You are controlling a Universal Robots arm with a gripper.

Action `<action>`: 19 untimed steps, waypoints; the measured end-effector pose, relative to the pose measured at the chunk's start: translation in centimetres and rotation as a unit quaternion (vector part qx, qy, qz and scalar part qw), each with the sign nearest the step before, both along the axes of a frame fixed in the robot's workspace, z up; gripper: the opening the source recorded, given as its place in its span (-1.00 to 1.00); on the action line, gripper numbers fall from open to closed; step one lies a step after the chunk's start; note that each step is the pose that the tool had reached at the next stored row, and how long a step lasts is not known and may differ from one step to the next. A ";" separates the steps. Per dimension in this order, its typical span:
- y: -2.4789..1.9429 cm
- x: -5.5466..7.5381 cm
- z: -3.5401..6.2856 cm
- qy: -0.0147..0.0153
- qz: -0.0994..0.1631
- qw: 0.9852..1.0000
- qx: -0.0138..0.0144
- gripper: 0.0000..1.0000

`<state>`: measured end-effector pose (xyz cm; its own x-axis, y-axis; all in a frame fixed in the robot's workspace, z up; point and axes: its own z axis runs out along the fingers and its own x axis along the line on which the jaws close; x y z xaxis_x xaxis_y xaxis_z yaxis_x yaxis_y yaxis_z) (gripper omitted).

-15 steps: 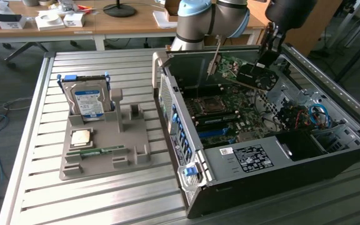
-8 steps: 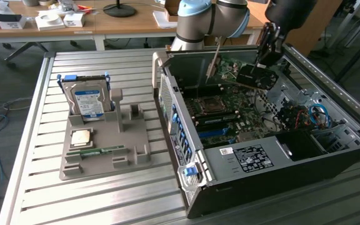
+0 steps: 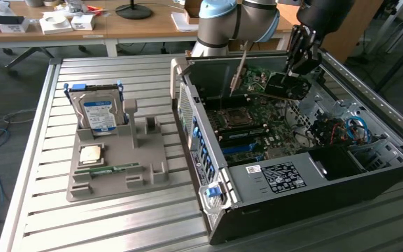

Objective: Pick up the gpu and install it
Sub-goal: 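Insert the gpu into the slot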

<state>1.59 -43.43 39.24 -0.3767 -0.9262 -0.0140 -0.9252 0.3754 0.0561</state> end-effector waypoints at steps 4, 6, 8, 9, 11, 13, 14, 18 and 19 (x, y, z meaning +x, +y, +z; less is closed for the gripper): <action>0.00 0.0 -0.01 0.000 0.001 1.000 0.000 -0.48; 0.00 0.0 -0.01 0.000 0.001 1.000 0.000 -0.48; 0.00 0.0 -0.01 0.000 0.001 1.000 0.000 -0.48; 0.00 0.0 -0.01 0.000 0.001 1.000 0.000 -0.48; 0.00 0.0 -0.01 0.000 0.002 1.000 0.000 -0.48; 0.00 0.0 -0.01 0.000 0.004 1.000 0.000 -0.48; 0.00 0.0 -0.01 0.000 0.005 1.000 0.000 -0.48; 0.00 0.0 -0.01 0.000 0.015 1.000 0.000 -0.48; 0.00 0.0 -0.01 0.000 0.019 1.000 0.000 -0.48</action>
<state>1.59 -43.42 39.22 -0.3404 -0.9402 -0.0141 -0.9391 0.3391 0.0561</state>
